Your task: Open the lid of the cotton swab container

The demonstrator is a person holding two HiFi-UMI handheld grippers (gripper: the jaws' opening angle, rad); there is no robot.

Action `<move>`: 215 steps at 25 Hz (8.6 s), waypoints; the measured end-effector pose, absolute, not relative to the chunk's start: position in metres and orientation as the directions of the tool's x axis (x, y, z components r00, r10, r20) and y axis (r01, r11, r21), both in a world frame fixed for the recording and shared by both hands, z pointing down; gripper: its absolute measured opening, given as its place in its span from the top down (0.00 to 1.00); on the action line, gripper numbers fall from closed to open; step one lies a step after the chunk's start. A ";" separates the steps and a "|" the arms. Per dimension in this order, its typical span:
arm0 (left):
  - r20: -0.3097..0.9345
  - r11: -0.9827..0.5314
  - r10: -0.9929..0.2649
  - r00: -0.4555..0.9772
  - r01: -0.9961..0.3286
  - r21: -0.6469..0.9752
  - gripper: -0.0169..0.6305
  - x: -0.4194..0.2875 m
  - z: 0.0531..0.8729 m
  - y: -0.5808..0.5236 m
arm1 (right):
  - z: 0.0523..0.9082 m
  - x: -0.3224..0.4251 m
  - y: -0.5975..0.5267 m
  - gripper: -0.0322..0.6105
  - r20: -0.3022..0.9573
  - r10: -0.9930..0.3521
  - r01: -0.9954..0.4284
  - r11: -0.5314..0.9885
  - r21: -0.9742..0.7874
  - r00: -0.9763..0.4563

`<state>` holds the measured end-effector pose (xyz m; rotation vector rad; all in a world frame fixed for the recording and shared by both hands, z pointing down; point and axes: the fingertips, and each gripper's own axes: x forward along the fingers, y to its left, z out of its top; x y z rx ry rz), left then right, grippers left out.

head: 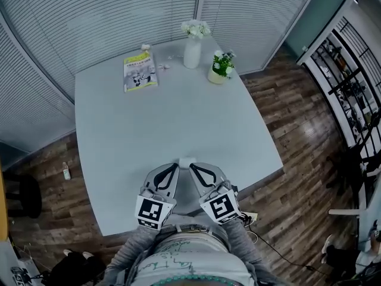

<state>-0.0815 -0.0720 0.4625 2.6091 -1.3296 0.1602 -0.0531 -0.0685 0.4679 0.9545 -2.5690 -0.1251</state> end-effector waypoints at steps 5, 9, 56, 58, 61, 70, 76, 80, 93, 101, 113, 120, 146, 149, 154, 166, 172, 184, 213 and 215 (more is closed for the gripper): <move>0.218 -0.567 -0.787 0.577 -0.816 0.111 0.98 -0.079 0.478 -0.074 | 0.489 -0.047 -0.070 0.95 0.373 -0.611 -0.575 0.789 0.216 -0.698; 0.252 -0.566 -0.776 0.578 -0.815 0.123 0.98 -0.073 0.493 -0.079 | 0.506 -0.043 -0.075 0.95 0.403 -0.586 -0.555 0.806 0.206 -0.703; 0.593 -0.681 -0.581 0.557 -0.732 0.021 0.98 -0.062 0.630 -0.080 | 0.643 -0.008 -0.085 0.95 0.675 -0.413 -0.509 0.858 0.063 -0.611; 0.597 -0.699 -0.568 0.567 -0.715 0.014 0.98 -0.062 0.632 -0.082 | 0.645 -0.006 -0.087 0.95 0.679 -0.412 -0.518 0.854 0.054 -0.608; 0.581 -0.720 -0.574 0.578 -0.693 -0.021 0.98 -0.063 0.626 -0.087 | 0.649 -0.006 -0.088 0.83 0.690 -0.392 -0.518 0.855 0.028 -0.609; 0.584 -0.753 -0.549 0.598 -0.657 -0.036 0.92 -0.064 0.624 -0.101 | 0.669 -0.020 -0.094 0.57 0.694 -0.328 -0.473 0.881 -0.021 -0.641; 0.583 -0.742 -0.560 0.589 -0.670 -0.036 0.92 -0.069 0.622 -0.101 | 0.680 -0.037 -0.101 0.52 0.693 -0.285 -0.415 0.909 -0.023 -0.662; 0.586 -0.743 -0.556 0.589 -0.668 -0.035 0.92 -0.071 0.621 -0.099 | 0.687 -0.041 -0.103 0.52 0.708 -0.267 -0.379 0.925 -0.001 -0.654; 0.637 -0.851 -0.443 0.631 -0.520 -0.077 0.85 -0.061 0.628 -0.092 | 0.693 -0.040 -0.099 0.57 0.702 -0.228 -0.297 0.954 0.024 -0.675; 0.722 -0.931 -0.327 0.610 -0.338 -0.135 0.66 -0.052 0.644 -0.083 | 0.694 -0.042 -0.092 0.57 0.701 -0.190 -0.243 0.970 0.025 -0.688; 0.812 -0.979 -0.205 0.546 -0.106 -0.175 0.65 -0.039 0.660 -0.083 | 0.693 -0.043 -0.092 0.57 0.700 -0.193 -0.237 0.971 0.034 -0.688; 0.815 -0.980 -0.196 0.545 -0.083 -0.180 0.69 -0.038 0.660 -0.083 | 0.694 -0.043 -0.091 0.57 0.700 -0.192 -0.234 0.972 0.037 -0.687; 0.831 -0.999 -0.042 0.555 -0.049 -0.018 0.70 -0.038 0.658 -0.083 | 0.694 -0.044 -0.091 0.57 0.693 -0.190 -0.227 0.973 0.039 -0.695; 0.824 -0.999 -0.018 0.566 -0.049 0.012 0.70 -0.039 0.659 -0.083 | 0.695 -0.044 -0.091 0.57 0.695 -0.188 -0.224 0.974 0.040 -0.694; 0.814 -0.997 0.008 0.580 -0.054 0.049 0.70 -0.038 0.656 -0.082 | 0.695 -0.043 -0.091 0.57 0.698 -0.184 -0.217 0.975 0.042 -0.692; 0.803 -0.992 0.080 0.591 -0.035 0.125 0.71 -0.039 0.655 -0.082 | 0.696 -0.044 -0.092 0.57 0.699 -0.182 -0.216 0.976 0.040 -0.692; 0.749 -0.957 0.134 0.650 -0.112 0.268 0.71 -0.039 0.648 -0.085 | 0.697 -0.045 -0.091 0.57 0.705 -0.166 -0.189 0.981 0.046 -0.689; 0.752 -0.984 0.042 0.658 -0.104 0.146 0.69 -0.041 0.654 -0.089 | 0.700 -0.045 -0.095 0.57 0.703 -0.172 -0.195 0.980 0.049 -0.690; 0.679 -0.961 -0.277 0.680 -0.205 -0.186 0.86 -0.047 0.615 -0.101 | 0.697 -0.044 -0.088 0.58 0.702 -0.196 -0.204 0.976 0.073 -0.684; 0.678 -0.959 -0.283 0.679 -0.211 -0.189 0.89 -0.046 0.615 -0.103 | 0.697 -0.043 -0.088 0.58 0.702 -0.195 -0.201 0.977 0.075 -0.685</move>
